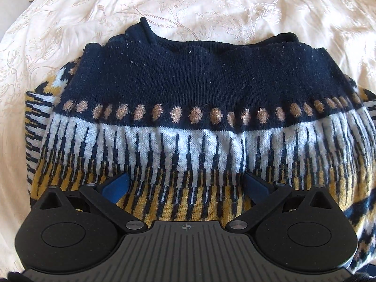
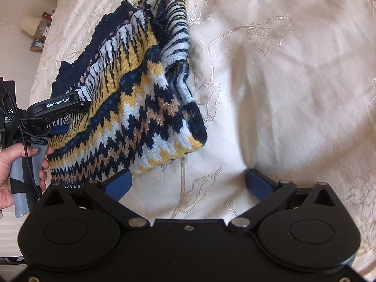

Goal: Fold small clothes

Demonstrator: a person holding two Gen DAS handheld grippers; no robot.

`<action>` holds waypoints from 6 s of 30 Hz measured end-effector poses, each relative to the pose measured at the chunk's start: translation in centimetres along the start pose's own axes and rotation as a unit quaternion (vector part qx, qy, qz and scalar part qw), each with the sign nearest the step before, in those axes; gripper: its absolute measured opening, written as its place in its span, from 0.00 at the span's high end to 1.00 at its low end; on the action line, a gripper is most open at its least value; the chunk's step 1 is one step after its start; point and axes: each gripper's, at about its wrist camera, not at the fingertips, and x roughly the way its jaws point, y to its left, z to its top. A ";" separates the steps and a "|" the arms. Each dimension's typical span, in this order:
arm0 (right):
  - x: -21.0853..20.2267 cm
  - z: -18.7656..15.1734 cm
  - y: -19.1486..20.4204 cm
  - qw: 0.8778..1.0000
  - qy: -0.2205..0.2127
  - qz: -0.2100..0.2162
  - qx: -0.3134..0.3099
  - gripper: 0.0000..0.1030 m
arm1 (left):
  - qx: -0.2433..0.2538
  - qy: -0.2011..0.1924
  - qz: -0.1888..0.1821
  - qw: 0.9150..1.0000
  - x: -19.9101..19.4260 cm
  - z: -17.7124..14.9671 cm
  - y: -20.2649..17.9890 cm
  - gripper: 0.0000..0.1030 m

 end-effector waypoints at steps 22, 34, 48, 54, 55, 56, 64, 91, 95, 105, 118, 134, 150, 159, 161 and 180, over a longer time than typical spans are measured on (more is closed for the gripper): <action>-0.8 9.0 2.9 0.994 -0.069 0.067 -0.045 0.00 | 0.001 0.000 -0.003 1.000 0.1 -0.1 0.1 0.00; 2.8 10.2 3.0 0.997 -0.033 0.026 -0.068 0.00 | 0.001 0.004 0.001 1.000 0.2 0.0 -0.1 0.00; 2.7 11.1 2.4 0.993 -0.035 0.101 -0.048 0.04 | 0.003 0.010 0.005 1.000 0.2 0.0 -0.1 0.00; 3.3 11.3 1.2 0.992 -0.010 0.122 -0.030 0.62 | 0.003 0.010 0.006 1.000 0.2 0.0 -0.2 0.00; 3.5 11.2 0.9 0.992 -0.008 0.127 -0.023 0.62 | 0.004 0.011 0.007 1.000 0.2 0.0 -0.2 0.00; 3.7 11.0 0.8 0.992 -0.010 0.127 -0.024 0.63 | 0.004 0.012 0.007 1.000 0.2 0.0 -0.2 0.00; 3.7 10.7 2.0 0.995 -0.014 0.093 -0.045 0.68 | -0.001 0.005 -0.009 1.000 -1.1 0.0 1.0 0.01; -1.1 6.1 23.3 0.978 -0.091 0.000 -0.188 0.70 | -0.043 -0.074 -0.084 0.993 -11.6 -11.5 17.7 0.03; 1.7 5.2 28.4 0.974 -0.076 0.003 -0.214 0.70 | -0.048 -0.071 -0.091 0.992 -11.4 -12.3 20.1 0.03; 11.3 3.0 35.3 0.967 -0.024 -0.039 -0.252 0.71 | -0.072 -0.041 -0.098 0.992 -9.5 -14.1 25.2 0.03; 12.0 1.1 36.8 0.957 -0.010 0.025 -0.290 0.55 | -0.075 -0.019 -0.126 0.989 -8.7 -13.4 26.0 0.03; 6.2 1.8 26.8 0.971 -0.143 -0.094 -0.167 0.34 | 0.020 -0.123 -0.144 0.982 -11.2 -4.0 18.1 0.03; 7.0 5.4 25.8 0.965 -0.177 -0.116 -0.152 0.00 | 0.025 -0.046 -0.086 0.995 -2.6 -3.4 18.5 0.00; 12.1 10.7 25.1 0.972 -0.134 -0.153 -0.121 0.00 | 0.038 -0.050 -0.079 0.995 -2.3 -3.4 18.2 0.00; 13.6 11.2 25.4 0.970 -0.119 -0.164 -0.133 0.00 | 0.037 -0.048 -0.080 0.995 -2.2 -3.4 18.3 0.00; 10.2 8.1 26.0 0.971 -0.152 -0.123 -0.138 0.00 | 0.044 -0.070 -0.107 0.991 -6.5 -5.9 17.8 0.00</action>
